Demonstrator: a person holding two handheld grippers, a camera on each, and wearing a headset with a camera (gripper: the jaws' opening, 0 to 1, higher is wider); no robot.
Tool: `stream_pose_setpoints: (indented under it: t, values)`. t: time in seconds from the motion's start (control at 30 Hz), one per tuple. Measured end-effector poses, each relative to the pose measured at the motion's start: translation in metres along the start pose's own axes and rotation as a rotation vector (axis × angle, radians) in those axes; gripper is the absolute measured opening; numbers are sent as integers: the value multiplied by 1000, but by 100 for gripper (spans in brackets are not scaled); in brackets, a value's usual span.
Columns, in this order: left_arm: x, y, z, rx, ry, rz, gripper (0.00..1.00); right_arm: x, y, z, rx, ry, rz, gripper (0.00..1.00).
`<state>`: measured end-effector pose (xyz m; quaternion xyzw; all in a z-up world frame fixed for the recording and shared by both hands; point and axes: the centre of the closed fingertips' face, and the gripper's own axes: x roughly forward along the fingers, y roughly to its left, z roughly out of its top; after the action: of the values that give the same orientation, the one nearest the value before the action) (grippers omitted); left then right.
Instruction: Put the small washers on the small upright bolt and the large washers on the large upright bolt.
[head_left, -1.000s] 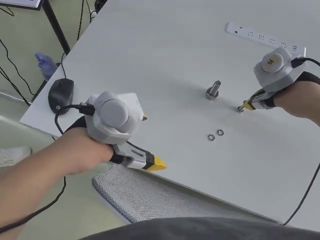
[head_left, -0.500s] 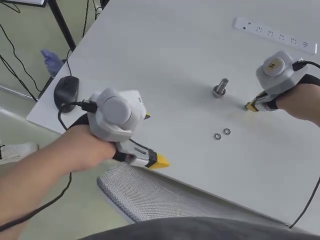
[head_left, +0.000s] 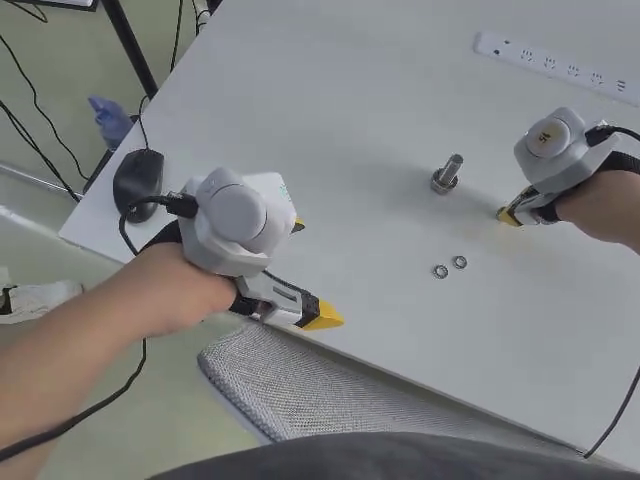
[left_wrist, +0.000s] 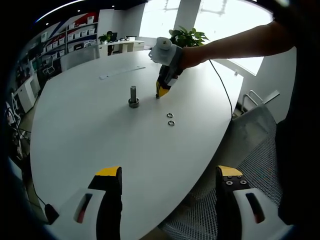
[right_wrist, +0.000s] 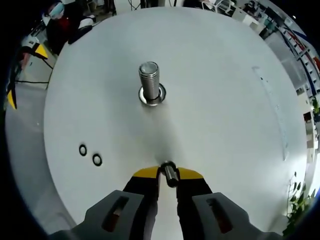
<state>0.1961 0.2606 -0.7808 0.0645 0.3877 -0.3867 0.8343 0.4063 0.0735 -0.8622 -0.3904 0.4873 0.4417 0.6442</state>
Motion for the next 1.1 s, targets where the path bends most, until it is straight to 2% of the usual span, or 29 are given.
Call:
stream_pose_setpoints:
  t: [0.87, 1.1]
  values:
    - [-1, -4, -7, 0, 10, -7, 74, -3, 2, 1, -6, 8, 4, 14]
    - [-5, -3, -4, 0, -3, -3, 74, -3, 5, 3, 1, 10, 11, 14]
